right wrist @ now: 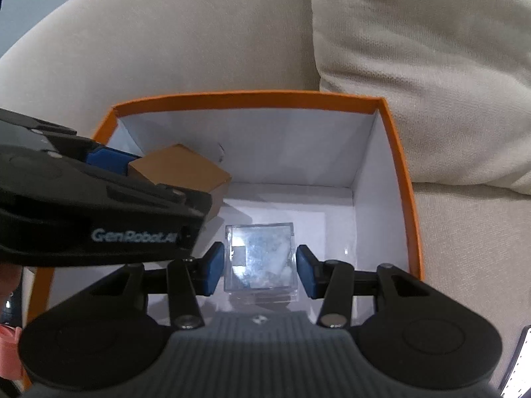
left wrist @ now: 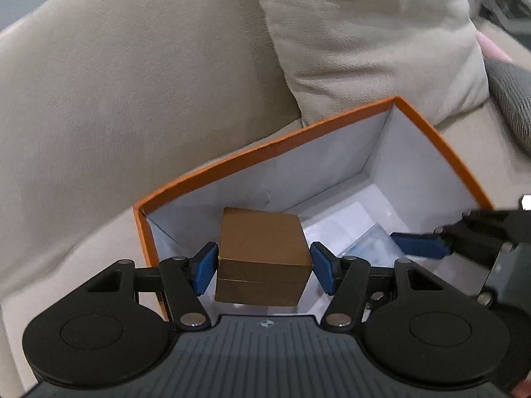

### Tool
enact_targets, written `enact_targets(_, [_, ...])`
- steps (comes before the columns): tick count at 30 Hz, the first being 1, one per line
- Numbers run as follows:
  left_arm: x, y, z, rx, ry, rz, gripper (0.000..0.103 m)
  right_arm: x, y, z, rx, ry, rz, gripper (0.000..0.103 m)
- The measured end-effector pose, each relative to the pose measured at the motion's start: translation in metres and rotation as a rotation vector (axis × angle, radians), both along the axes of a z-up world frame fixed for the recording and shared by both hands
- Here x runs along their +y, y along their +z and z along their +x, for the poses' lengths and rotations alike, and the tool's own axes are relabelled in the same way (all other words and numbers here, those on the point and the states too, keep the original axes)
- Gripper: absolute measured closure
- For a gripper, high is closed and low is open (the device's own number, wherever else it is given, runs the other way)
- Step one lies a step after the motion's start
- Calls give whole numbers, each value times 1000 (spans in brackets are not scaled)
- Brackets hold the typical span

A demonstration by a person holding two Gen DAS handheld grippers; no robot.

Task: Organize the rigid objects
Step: 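Carry both cubes into the orange box and open both tools, then push the cubes together in the box corner with the right tool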

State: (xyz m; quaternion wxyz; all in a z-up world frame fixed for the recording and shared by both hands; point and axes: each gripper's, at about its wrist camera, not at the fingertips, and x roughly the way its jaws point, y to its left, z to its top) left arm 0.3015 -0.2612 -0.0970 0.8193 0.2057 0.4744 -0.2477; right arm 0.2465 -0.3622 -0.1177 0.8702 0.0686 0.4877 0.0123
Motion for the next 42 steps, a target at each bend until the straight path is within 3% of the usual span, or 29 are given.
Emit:
enact_targets(7, [-13,-10,-4,-26,1,110,31,3,-9,2,25,-2,2,54])
enact_targets(11, [-17,-8,-2,-20,26,113,29,-2,-12,13,32,-5,16,54])
enact_targets(16, [1,11,-1,10,58,30,26,-6,-11,17,41,-4,22,54])
enact_targets(21, [37,48,-16,-4,103,-129,26,-5,-13,20,60,-42,68,54])
enact_targets(24, [59,63,-26,-16,138,-179,26,-2,-14,26,56,-67,79,54])
enact_targets(29, [86,64,-35,5,186,-205,29,4,-16,42,43,-98,124,54])
enact_targets(34, [112,54,-45,35,259,-280,34,7,-17,46,44,-87,124,52])
enact_targets(37, [126,48,-51,48,307,-318,35,4,-12,42,30,-65,135,39])
enact_targets(39, [133,44,-55,53,328,-340,35,5,-8,38,29,-40,111,24])
enact_targets(42, [141,38,-58,72,359,-374,35,12,-8,31,57,4,81,20])
